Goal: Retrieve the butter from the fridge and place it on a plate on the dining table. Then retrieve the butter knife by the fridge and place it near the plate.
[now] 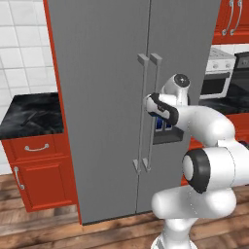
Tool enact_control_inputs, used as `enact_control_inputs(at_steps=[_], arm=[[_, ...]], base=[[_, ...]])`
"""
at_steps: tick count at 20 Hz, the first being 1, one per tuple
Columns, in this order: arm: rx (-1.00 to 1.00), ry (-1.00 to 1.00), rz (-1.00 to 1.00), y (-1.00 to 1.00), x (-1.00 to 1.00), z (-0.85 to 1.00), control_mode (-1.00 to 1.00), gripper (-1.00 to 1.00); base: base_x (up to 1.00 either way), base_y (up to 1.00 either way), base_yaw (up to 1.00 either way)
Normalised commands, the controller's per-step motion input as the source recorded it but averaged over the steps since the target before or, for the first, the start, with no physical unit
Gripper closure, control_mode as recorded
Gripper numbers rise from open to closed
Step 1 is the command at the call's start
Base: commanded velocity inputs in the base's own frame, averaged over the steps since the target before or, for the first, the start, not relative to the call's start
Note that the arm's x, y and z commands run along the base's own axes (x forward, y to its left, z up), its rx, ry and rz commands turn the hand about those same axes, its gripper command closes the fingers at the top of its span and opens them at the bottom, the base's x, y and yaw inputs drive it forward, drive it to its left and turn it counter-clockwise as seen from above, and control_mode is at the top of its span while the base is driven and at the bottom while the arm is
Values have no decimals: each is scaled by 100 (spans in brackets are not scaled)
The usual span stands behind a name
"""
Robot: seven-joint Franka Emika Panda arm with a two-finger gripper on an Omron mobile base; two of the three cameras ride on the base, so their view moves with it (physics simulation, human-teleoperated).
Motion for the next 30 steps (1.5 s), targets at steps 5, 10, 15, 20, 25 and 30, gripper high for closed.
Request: enact_control_inputs(at_steps=[5, 10, 15, 20, 25, 30], arm=[[0, -4, 1, 0, 71, -7, -100, -100], [0, -14, 1, 0, 60, -22, -100, -100], [0, -11, 1, 0, 61, -17, -100, 100], [0, 3, 4, -1, 36, -1, -100, 100], [-1, 9, 1, -14, -15, 11, -100, 100], [7, 5, 1, -59, -97, 51, -100, 100]], base=[[0, 0, 0], [0, 0, 0], [0, 0, 0], [0, 0, 0], [0, 0, 0], [0, 0, 0]])
